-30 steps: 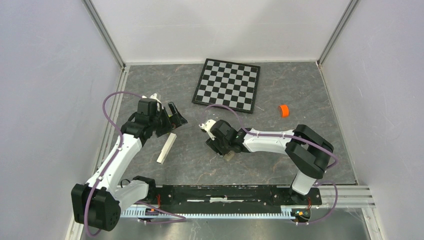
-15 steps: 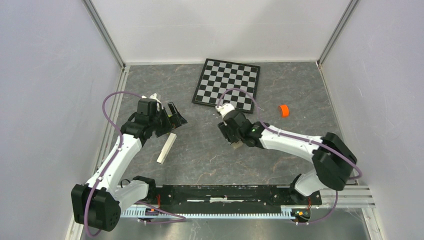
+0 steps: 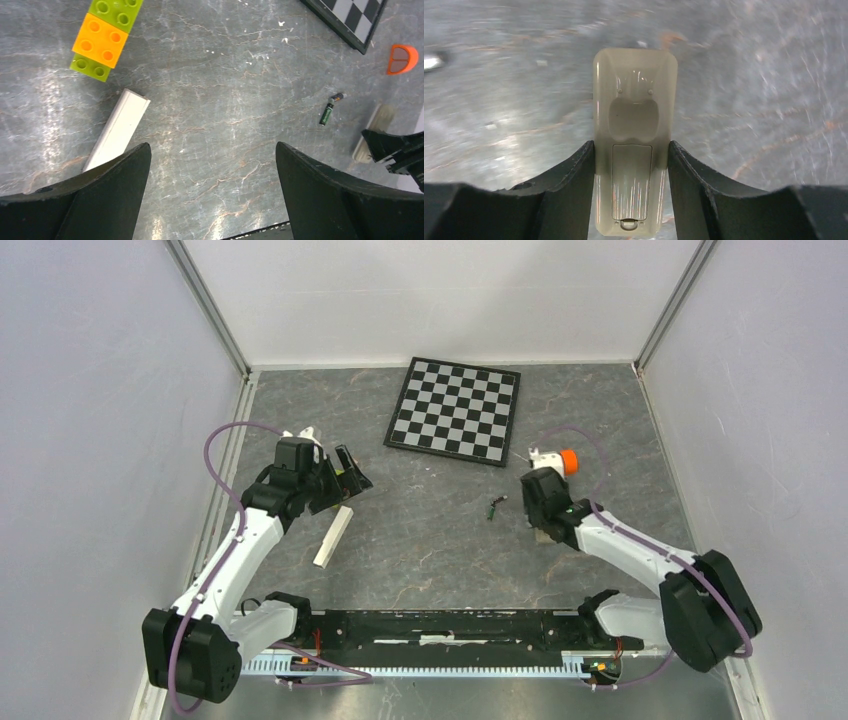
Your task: Load the batteries into the remote control
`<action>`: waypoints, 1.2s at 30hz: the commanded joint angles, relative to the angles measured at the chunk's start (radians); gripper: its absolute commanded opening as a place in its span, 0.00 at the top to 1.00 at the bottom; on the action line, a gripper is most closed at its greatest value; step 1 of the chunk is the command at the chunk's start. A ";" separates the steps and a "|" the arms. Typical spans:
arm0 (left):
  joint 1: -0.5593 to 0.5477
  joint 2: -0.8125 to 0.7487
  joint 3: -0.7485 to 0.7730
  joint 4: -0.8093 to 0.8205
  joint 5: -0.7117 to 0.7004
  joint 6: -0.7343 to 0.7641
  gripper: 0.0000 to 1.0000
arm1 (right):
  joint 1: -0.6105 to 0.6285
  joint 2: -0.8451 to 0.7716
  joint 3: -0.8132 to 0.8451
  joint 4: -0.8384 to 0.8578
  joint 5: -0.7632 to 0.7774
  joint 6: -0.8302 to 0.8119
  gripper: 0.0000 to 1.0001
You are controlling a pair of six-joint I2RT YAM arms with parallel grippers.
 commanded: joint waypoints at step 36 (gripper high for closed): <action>-0.040 0.099 -0.255 0.086 -0.281 -0.124 0.24 | -0.403 -0.191 0.015 0.076 -0.339 0.014 0.09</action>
